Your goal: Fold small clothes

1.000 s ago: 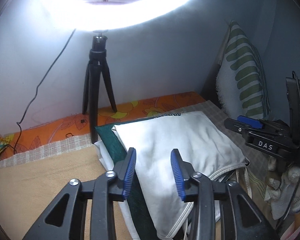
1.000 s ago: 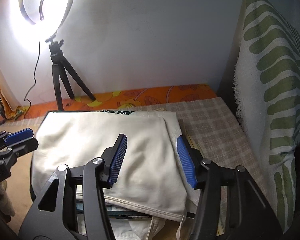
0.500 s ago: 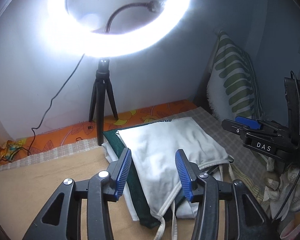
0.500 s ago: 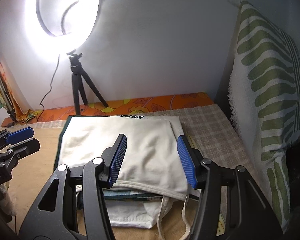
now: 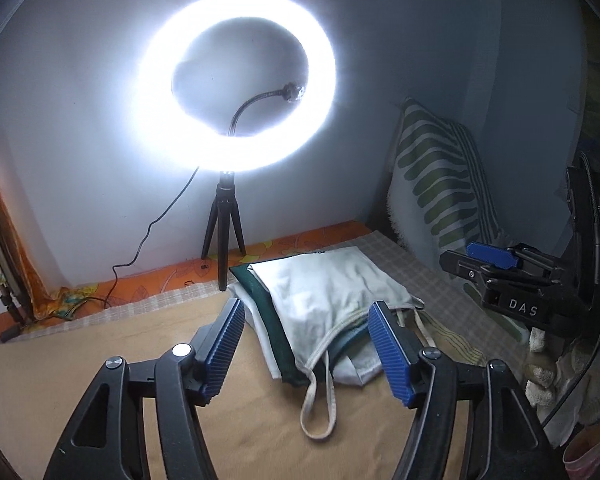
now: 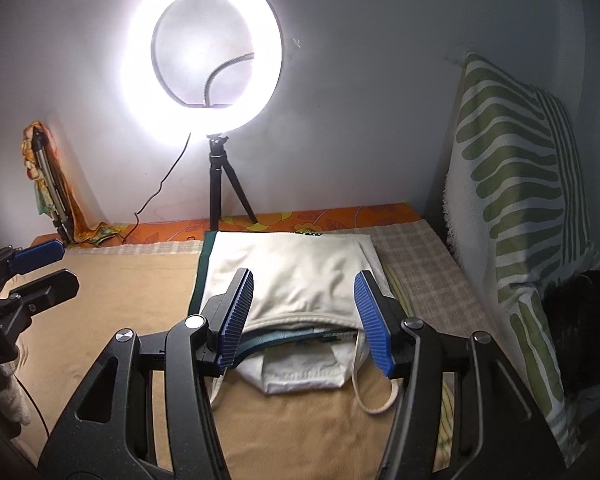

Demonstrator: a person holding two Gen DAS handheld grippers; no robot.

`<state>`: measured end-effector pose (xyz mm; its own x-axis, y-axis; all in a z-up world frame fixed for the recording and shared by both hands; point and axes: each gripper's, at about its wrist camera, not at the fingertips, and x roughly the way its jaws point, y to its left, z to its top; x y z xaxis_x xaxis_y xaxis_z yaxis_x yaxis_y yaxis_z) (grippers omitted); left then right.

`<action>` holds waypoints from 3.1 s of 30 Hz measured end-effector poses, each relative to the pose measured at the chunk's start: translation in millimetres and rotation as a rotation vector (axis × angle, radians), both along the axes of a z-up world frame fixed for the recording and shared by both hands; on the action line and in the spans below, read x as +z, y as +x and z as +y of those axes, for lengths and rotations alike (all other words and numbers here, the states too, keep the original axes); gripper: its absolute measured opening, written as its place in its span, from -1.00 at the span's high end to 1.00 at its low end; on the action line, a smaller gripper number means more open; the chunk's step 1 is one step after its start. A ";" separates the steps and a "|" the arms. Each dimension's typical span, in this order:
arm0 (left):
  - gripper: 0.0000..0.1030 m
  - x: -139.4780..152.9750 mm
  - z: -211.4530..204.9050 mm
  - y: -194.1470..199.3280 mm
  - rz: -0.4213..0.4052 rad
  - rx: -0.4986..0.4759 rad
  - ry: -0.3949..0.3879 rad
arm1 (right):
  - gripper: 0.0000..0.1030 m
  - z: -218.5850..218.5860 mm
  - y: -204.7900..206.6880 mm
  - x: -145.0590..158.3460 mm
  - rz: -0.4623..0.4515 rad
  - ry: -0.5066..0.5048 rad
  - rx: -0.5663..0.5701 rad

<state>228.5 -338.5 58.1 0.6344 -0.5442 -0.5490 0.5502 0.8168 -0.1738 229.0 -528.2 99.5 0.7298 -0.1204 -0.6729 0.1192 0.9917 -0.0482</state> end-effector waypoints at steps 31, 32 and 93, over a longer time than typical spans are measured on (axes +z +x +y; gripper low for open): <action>-0.99 -26.2 120.4 -159.5 -0.084 0.061 0.056 | -0.87 121.9 -166.9 -21.8 -0.102 0.005 -0.081; -0.99 -28.6 122.0 -161.3 -0.092 0.068 0.063 | -0.89 122.9 -167.4 -24.1 -0.103 -0.004 -0.081; -0.99 -44.4 131.9 -170.6 -0.142 0.115 0.148 | -1.00 138.3 -162.7 -41.3 -0.125 0.000 -0.070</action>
